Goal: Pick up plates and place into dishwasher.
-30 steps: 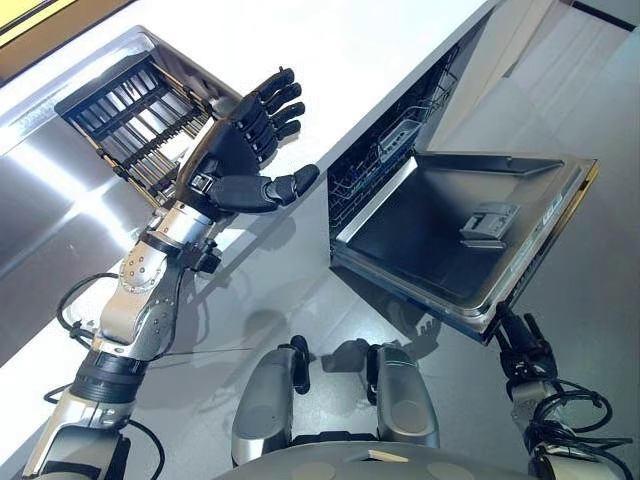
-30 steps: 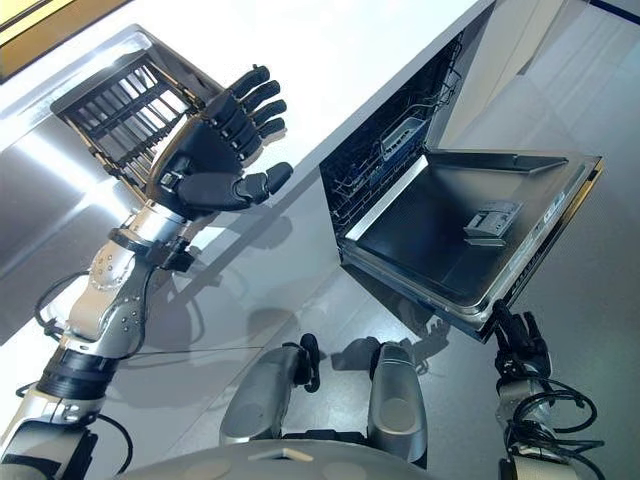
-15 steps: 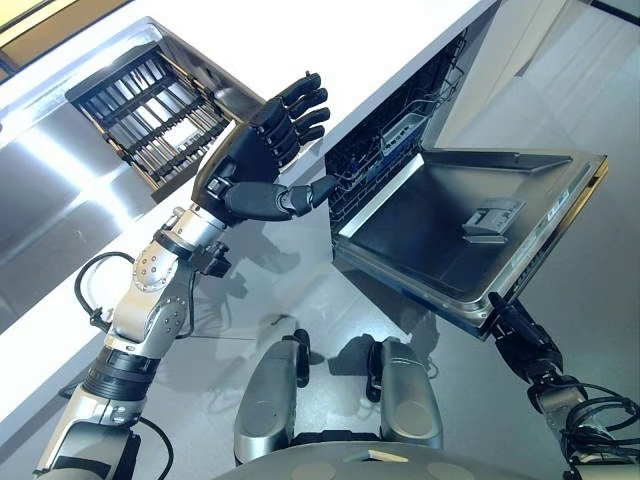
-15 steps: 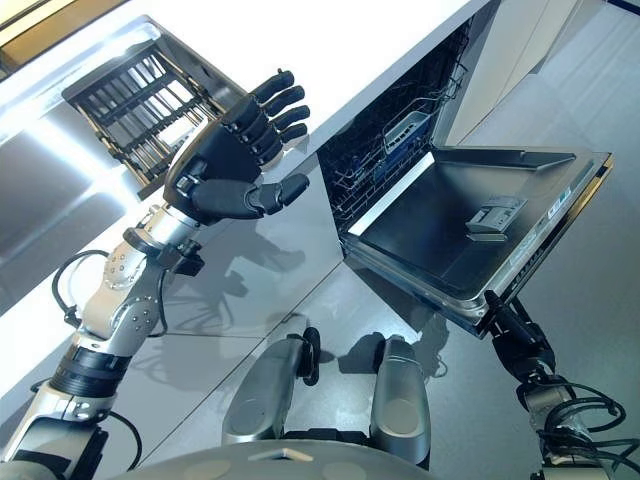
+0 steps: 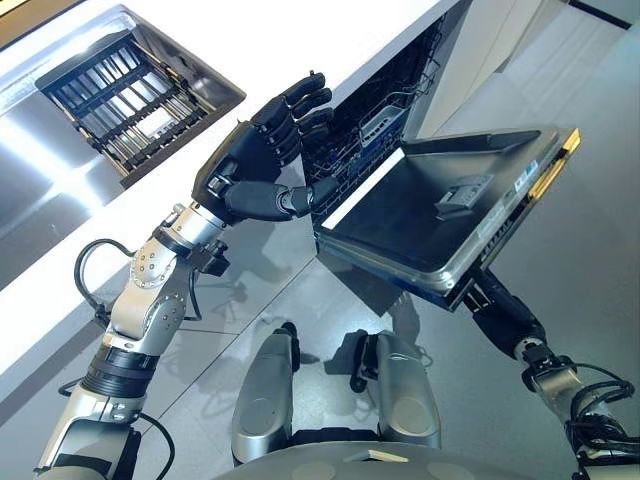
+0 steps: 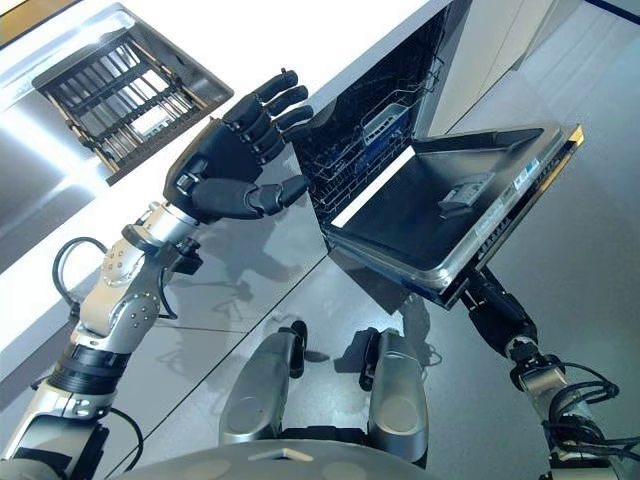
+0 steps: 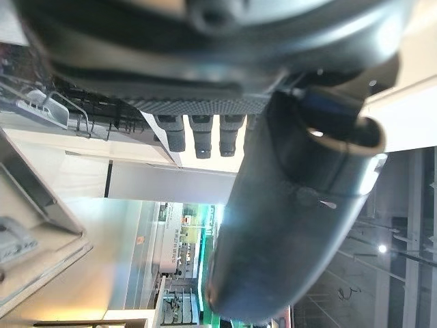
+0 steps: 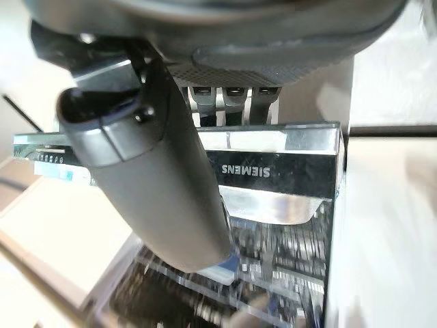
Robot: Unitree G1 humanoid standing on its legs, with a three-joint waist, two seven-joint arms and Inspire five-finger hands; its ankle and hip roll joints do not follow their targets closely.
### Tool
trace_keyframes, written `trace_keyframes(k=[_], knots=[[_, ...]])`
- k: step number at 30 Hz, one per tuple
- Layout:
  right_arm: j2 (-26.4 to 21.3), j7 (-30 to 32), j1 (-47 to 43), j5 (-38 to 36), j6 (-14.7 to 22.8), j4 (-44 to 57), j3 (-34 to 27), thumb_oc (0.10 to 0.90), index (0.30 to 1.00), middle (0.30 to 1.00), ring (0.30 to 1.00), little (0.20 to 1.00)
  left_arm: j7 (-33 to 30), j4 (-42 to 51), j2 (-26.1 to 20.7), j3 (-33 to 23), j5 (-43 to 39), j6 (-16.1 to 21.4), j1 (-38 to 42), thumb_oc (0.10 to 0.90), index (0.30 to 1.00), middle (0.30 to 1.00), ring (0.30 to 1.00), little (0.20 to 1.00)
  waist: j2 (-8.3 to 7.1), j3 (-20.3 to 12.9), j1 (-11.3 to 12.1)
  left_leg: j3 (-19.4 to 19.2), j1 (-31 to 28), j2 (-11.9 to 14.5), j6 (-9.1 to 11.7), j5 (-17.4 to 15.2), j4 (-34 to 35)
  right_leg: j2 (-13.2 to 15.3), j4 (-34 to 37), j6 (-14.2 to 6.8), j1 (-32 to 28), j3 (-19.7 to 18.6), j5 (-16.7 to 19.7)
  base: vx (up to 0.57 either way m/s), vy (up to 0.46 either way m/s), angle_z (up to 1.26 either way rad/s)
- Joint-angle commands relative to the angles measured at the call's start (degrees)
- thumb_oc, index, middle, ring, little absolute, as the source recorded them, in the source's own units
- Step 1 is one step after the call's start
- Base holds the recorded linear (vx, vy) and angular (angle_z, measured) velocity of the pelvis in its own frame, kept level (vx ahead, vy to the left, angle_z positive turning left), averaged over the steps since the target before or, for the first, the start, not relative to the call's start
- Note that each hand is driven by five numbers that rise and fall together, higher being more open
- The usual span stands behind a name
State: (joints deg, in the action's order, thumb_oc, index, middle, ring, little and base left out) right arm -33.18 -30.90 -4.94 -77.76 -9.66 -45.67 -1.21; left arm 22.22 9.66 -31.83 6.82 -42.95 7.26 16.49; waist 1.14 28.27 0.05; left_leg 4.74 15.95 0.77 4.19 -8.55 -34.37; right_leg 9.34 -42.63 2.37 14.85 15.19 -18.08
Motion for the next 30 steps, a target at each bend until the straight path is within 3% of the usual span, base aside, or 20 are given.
trace_keyframes(k=[1,16,30], knots=[[9.6,-16.1,-28.5,-6.0,0.4,13.2,2.4,0.8,0.9,0.9,0.9,0.9,0.1,2.0,2.0,0.0,-4.4,4.4,6.2,0.8,0.9,0.9,0.9,0.9,-0.12,-4.6,4.5,-3.6,-1.9,-3.0,-5.6,-9.8,-9.9,0.4,-2.6,-1.3,-4.0,-5.9,2.2,0.0,0.0,0.0],[10.6,-12.3,-34.4,-5.7,0.4,14.2,3.7,0.8,0.9,0.9,0.9,0.9,-0.3,1.1,1.8,0.8,-4.3,5.0,7.0,0.8,0.9,0.9,0.9,0.9,-0.33,-5.6,5.9,-3.1,-1.9,-3.9,-5.8,-10.3,-11.2,1.3,-3.8,-1.4,-4.3,-5.7,1.5,0.03,0.015,0.14],[9.9,-11.4,-32.7,-6.1,1.6,10.0,2.8,0.8,0.9,0.9,0.9,0.9,2.1,0.6,1.2,0.4,-5.7,5.5,7.8,0.8,0.9,0.9,0.9,0.9,-0.94,-6.2,5.9,-2.9,-2.5,-4.0,-6.1,-10.5,-10.8,1.6,-4.1,-1.7,-4.1,-5.3,1.6,0.01,-0.006,0.16]])
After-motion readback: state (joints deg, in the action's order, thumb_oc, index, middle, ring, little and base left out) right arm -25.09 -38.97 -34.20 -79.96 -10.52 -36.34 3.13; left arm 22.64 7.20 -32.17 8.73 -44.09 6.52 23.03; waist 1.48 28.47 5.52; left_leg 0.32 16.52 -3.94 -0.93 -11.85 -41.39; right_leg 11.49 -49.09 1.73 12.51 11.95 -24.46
